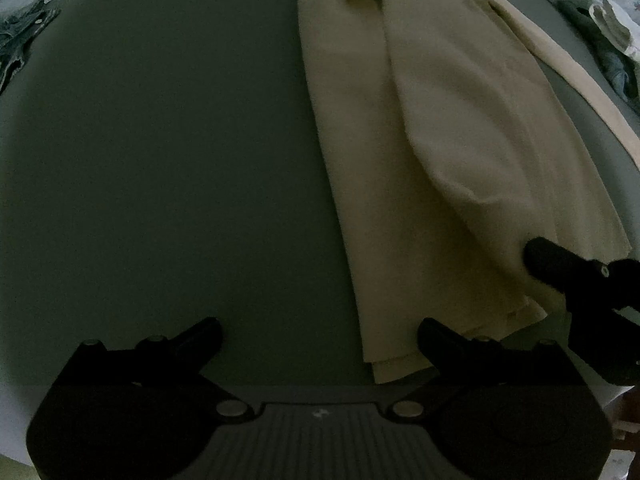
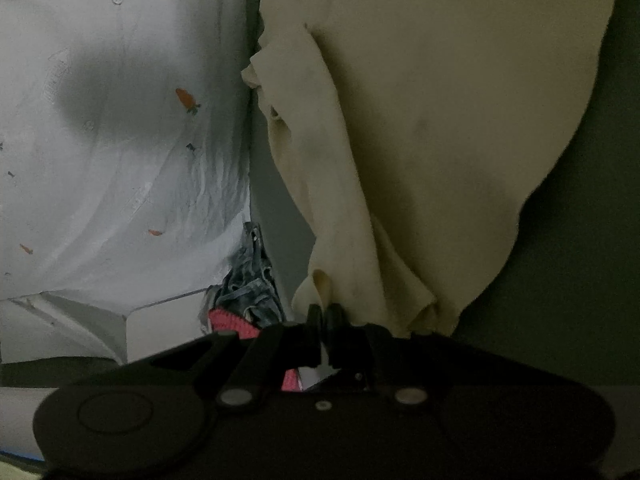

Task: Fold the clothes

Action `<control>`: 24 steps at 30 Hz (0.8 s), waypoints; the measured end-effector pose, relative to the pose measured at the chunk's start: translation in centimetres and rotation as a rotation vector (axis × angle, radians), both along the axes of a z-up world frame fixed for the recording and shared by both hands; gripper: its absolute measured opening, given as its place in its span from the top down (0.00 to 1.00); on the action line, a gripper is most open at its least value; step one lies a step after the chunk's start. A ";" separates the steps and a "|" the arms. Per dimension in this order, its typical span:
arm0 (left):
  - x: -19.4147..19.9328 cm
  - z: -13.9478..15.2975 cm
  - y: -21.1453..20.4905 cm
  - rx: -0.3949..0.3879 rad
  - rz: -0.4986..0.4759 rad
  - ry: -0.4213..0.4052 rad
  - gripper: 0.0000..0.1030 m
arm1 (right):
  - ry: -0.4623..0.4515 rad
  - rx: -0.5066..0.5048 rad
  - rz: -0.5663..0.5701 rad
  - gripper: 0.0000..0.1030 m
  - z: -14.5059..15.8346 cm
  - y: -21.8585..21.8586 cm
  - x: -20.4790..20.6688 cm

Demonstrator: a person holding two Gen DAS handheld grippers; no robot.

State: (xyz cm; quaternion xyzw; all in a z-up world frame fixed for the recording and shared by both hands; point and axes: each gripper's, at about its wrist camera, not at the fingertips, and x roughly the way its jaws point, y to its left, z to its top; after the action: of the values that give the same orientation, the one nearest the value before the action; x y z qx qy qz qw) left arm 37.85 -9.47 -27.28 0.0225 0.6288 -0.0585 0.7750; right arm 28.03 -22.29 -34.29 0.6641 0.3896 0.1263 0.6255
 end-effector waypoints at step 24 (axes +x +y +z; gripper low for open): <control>6.0 7.9 18.3 -0.212 0.268 -0.132 0.08 | 0.003 -0.065 -0.074 0.77 1.2 -4.2 5.4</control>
State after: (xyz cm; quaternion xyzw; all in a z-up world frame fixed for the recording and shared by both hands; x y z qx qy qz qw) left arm 43.81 8.84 -19.36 -0.1393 0.5643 -0.0189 0.8135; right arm 33.46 -26.51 -33.12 0.6574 0.3698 0.0894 0.6504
